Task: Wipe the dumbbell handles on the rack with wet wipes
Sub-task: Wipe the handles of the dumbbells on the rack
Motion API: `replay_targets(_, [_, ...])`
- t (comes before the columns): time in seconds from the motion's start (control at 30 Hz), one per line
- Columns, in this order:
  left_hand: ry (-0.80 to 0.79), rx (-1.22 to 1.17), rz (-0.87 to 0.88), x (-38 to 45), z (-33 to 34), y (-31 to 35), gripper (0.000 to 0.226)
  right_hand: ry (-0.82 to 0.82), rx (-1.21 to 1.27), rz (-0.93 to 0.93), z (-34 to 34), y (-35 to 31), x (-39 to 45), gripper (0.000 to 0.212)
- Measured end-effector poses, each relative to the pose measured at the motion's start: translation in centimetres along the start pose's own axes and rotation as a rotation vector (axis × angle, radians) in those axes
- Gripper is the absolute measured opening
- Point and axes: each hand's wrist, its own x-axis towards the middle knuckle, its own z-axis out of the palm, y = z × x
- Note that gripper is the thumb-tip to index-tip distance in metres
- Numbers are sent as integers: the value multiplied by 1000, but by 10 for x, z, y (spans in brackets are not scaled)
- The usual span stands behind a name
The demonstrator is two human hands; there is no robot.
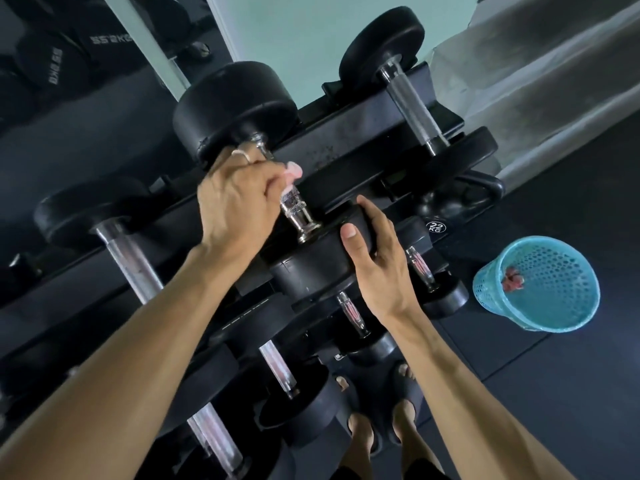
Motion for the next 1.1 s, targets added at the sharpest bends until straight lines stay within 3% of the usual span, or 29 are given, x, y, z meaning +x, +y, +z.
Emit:
replay_targets(0.13, [-105,-134,181,-19,4,2,14,-28,-18,-2,-3,-2,1,73])
replay_targets(0.33, [112,-46,-95,2,-1,-10,15,-72,-23,1,-7,-2,1,82])
replay_targets(0.4, [41,-139,-39,-7,-1,0,13,-89,-27,-2,-9,-2,3,80])
replay_targets(0.47, [-134,-221,-23,-14,-4,9,13,-122,-46,-1,-13,-4,4,78])
replay_targets(0.53, [-231,-209,-86,-25,-8,13,16,-153,-104,-7,-16,-6,4,74])
replay_targets(0.6, [-183,-214,-186,-39,-17,19,16,-102,-192,-94,-16,-11,1,62])
replay_targets(0.7, [-86,-290,-335,-63,-39,31,7,-12,-275,-445,-5,-24,-9,44])
replay_targets(0.83, [-33,-461,-583,-92,-63,37,9,-60,-255,-775,26,-40,-31,30])
replay_targets(0.97, [86,-652,-789,-113,-86,32,9,-233,-290,-792,60,-43,-45,35])
replay_targets(1.1, [87,-860,-846,-128,-110,17,7,-283,-121,-738,86,-50,-56,30])
